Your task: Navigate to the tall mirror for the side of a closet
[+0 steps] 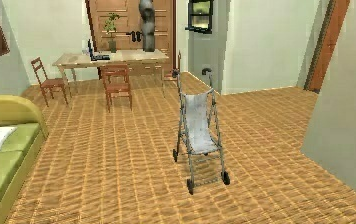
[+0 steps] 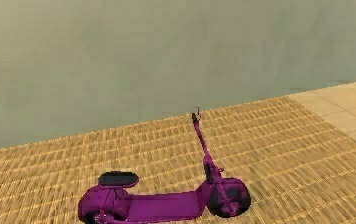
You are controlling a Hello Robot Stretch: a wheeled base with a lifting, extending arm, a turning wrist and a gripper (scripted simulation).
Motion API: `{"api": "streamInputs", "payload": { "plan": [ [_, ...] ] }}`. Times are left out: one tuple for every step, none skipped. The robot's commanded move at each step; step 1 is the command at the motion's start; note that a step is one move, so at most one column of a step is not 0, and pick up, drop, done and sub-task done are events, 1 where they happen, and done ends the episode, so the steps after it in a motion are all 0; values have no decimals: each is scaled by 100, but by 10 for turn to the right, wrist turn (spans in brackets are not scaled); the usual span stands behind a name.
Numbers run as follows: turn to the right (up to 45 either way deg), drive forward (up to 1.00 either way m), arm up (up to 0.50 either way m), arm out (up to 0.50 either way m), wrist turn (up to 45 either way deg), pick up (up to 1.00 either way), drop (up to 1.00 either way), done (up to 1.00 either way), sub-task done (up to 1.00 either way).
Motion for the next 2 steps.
{"api": "streamInputs", "payload": {
  "plan": [
    [120,0,0,0,0,0,0,0,0],
    [0,40,0,0,0,0,0,0,0]
  ]
}}
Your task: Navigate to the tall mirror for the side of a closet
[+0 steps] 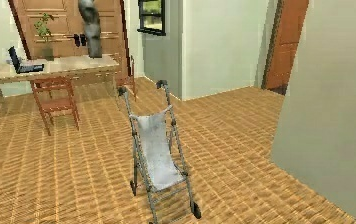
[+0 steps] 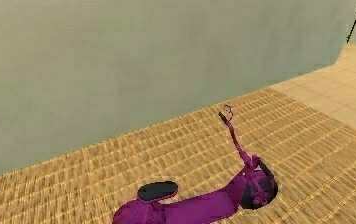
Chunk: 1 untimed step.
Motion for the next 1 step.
{"api": "streamInputs", "payload": {
  "plan": [
    [150,0,0,0,0,0,0,0,0]
  ]
}}
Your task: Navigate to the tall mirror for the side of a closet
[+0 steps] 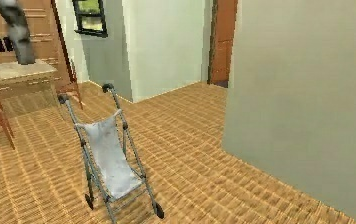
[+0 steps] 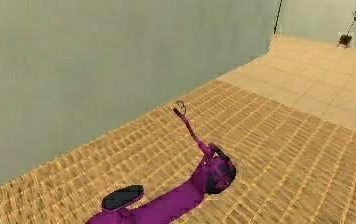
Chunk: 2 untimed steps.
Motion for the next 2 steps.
{"api": "streamInputs", "payload": {
  "plan": [
    [0,10,0,0,0,0,0,0,0],
    [-450,0,0,0,0,0,0,0,0]
  ]
}}
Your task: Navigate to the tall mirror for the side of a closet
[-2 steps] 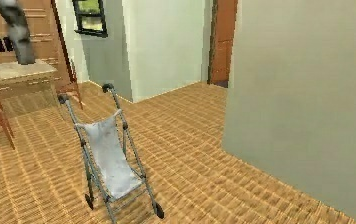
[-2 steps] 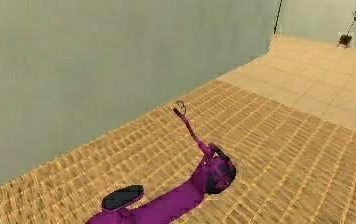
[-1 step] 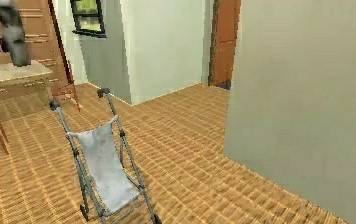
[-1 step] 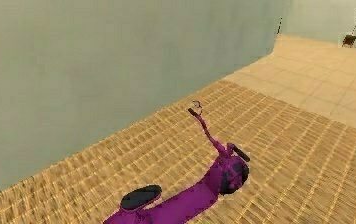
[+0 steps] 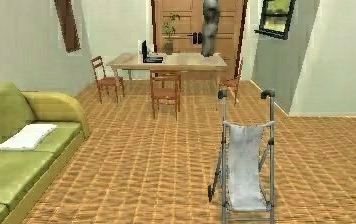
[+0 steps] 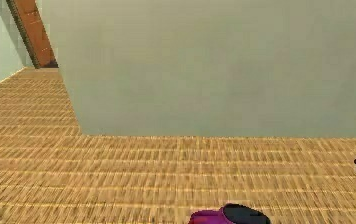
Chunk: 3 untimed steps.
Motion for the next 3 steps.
{"api": "streamInputs", "payload": {
  "plan": [
    [-180,0,0,0,0,0,0,0,0],
    [0,100,0,0,0,0,0,0,0],
    [-30,0,0,0,0,0,0,0,0]
  ]
}}
